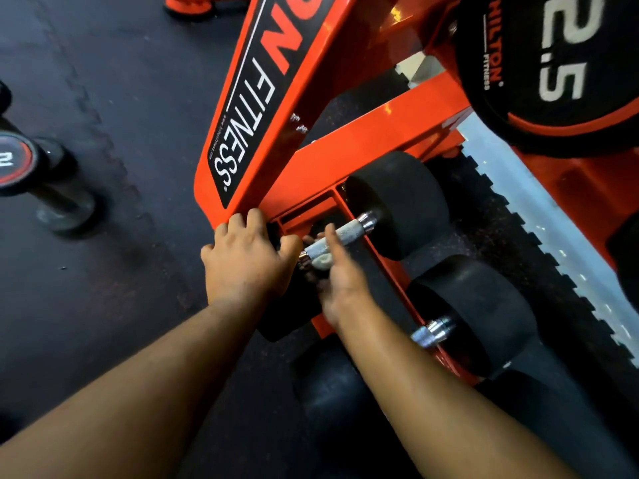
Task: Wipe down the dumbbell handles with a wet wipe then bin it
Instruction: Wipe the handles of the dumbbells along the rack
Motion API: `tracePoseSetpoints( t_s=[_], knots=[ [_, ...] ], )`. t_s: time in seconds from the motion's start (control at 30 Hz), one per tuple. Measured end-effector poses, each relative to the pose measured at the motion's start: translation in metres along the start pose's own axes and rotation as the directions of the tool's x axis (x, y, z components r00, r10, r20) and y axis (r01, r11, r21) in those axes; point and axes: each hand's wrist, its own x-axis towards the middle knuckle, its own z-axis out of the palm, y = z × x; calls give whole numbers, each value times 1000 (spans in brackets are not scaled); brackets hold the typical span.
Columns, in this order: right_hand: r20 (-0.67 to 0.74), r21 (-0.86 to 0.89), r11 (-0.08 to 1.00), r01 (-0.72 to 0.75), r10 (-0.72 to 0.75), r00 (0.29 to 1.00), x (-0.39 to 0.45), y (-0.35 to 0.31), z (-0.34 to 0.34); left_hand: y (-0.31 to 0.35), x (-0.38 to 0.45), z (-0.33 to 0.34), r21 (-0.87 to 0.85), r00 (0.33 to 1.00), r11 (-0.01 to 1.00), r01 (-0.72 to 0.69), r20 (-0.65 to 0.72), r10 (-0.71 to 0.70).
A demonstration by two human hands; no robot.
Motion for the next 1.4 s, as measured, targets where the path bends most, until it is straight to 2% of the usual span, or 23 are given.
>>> tracePoseSetpoints(
  t_s=[0.1,0.23,0.33,0.43,0.57,0.63,0.67,0.7,0.73,0.77,0.8,0.83,0.87,0.9,0.97,1.07,1.17,1.23,1.27,1.3,1.33,1.4],
  knots=[
    [16,-140,990,-32,34,999,-5,-3,3,1,0,-2,3,1000,1000,-2,-5,2],
    [41,-217,976,-18,27,999,-2,-14,6,1,1,-1,0,1000,1000,-2,3,2],
    [147,-396,917,-54,121,982,-15,3,-2,-2,1,1,-6,1000,1000,2,4,-2],
    [246,-554,833,11,151,958,-27,9,-15,-1,1,2,-13,1000,1000,1,-5,-1],
    [243,-632,759,157,1,970,-34,-1,-32,-1,1,2,-16,1000,1000,5,-10,-6],
    [244,-660,689,299,-180,953,-33,-13,-42,-1,2,2,-13,1000,1000,6,-11,-6],
    [272,-677,594,434,-346,898,-30,-19,-47,0,2,2,-14,1000,1000,3,-13,-3],
    [345,-700,400,591,-535,771,-27,-26,-49,0,2,2,-14,1000,1000,0,-14,-1],
    [474,-697,124,707,-660,583,-24,-31,-47,0,1,2,-13,1000,1000,1,-13,-2],
    [618,-654,-165,738,-680,394,-20,-35,-43,0,1,2,-9,1000,1000,3,-9,-3],
    [743,-589,-386,710,-603,289,-13,-36,-36,0,1,2,-9,1000,1000,6,-6,-6],
    [838,-524,-523,673,-458,296,-4,-35,-30,-1,1,2,-5,1000,1000,7,-4,-7],
    [881,-470,-601,646,-277,383,2,-35,-22,-1,1,2,-4,1000,1000,6,-6,-6],
    [865,-437,-638,634,-104,491,8,-37,-16,-1,1,2,-4,1000,1000,5,-8,-5],
    [765,-397,-661,636,144,627,10,-49,1,-1,1,1,-1,1000,1000,4,-7,-4],
    [559,-392,-718,575,311,769,-1,-67,25,0,2,3,11,1000,1000,2,-1,-2],
    [399,-473,-751,460,283,872,-1,-68,53,0,3,-1,2,1000,1000,7,4,-7],
    [328,-543,-723,427,285,900,14,-56,59,1,2,-1,1,1000,1000,-1,0,1],
    [337,-577,-695,430,277,900,20,-48,54,0,2,-1,4,1000,1000,-2,0,2],
    [403,-593,-667,451,239,884,21,-41,44,0,2,-1,7,1000,1000,1,5,-1],
    [528,-588,-641,494,160,834,24,-33,26,0,1,0,4,1000,1000,8,8,-8],
    [743,-465,-685,560,42,668,13,-19,-11,0,-1,-1,7,999,999,33,19,-33]
  ],
)
